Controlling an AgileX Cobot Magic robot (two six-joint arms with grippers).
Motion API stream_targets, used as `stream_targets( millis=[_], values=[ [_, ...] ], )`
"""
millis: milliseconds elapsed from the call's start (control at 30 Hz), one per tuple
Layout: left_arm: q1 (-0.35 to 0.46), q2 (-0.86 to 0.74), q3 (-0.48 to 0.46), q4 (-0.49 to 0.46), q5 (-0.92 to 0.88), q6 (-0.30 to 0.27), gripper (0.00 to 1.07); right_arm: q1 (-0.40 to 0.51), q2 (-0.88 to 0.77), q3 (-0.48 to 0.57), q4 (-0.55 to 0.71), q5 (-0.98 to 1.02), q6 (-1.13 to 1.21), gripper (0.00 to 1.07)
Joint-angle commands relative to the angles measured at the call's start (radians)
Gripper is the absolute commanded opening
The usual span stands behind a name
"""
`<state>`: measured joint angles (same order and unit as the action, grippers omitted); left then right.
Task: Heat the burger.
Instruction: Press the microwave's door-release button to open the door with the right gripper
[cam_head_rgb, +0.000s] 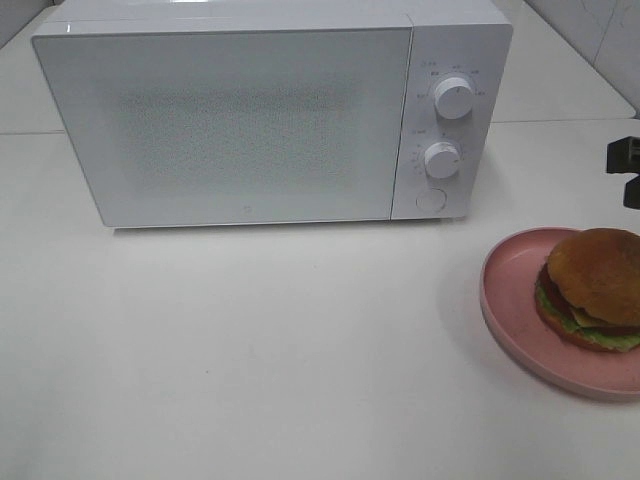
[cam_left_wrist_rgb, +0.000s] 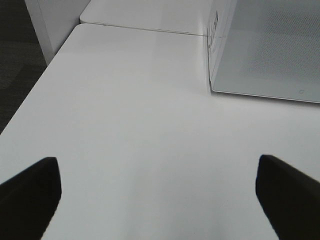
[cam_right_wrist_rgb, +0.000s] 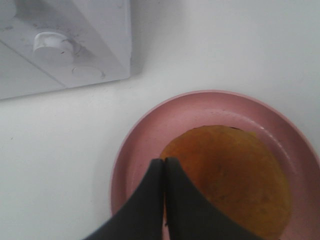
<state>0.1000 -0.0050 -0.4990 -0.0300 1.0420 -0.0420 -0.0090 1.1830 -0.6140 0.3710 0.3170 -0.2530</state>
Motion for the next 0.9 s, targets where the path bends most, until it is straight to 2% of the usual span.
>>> stream_targets(
  millis=[33, 100, 133, 233, 300, 333, 500, 700, 900],
  values=[
    [-0.006, -0.025, 0.003, -0.005, -0.007, -0.001, 0.98, 0.107, 0.045, -0.005, 0.03, -0.024, -0.061, 0.0],
    [-0.006, -0.025, 0.003, -0.005, -0.007, -0.001, 0.98, 0.13, 0.056, -0.005, 0.03, -0.034, -0.061, 0.0],
    [-0.006, -0.025, 0.003, -0.005, -0.007, -0.001, 0.98, 0.189, 0.082, -0.005, 0.03, -0.053, -0.06, 0.0],
    [-0.006, -0.025, 0.003, -0.005, -0.007, -0.001, 0.98, 0.216, 0.099, -0.005, 0.03, -0.064, -0.06, 0.0],
    [-0.006, -0.025, 0.003, -0.005, -0.007, -0.001, 0.98, 0.287, 0.152, -0.019, 0.032, -0.087, -0.05, 0.0],
    [-0.006, -0.025, 0.003, -0.005, -0.007, -0.001, 0.98, 0.287, 0.152, -0.019, 0.032, -0.087, -0.05, 0.0],
    [-0.006, -0.025, 0.003, -0.005, -0.007, -0.001, 0.98, 0.416, 0.275, -0.089, 0.033, -0.09, -0.001, 0.0],
    [-0.006, -0.025, 0.003, -0.005, -0.007, -0.001, 0.98, 0.484, 0.385, -0.113, 0.06, -0.108, -0.001, 0.0],
    [-0.006, -0.025, 0.003, -0.005, -0.007, -0.001, 0.98, 0.497, 0.45, -0.113, 0.07, -0.166, -0.001, 0.0]
  ],
)
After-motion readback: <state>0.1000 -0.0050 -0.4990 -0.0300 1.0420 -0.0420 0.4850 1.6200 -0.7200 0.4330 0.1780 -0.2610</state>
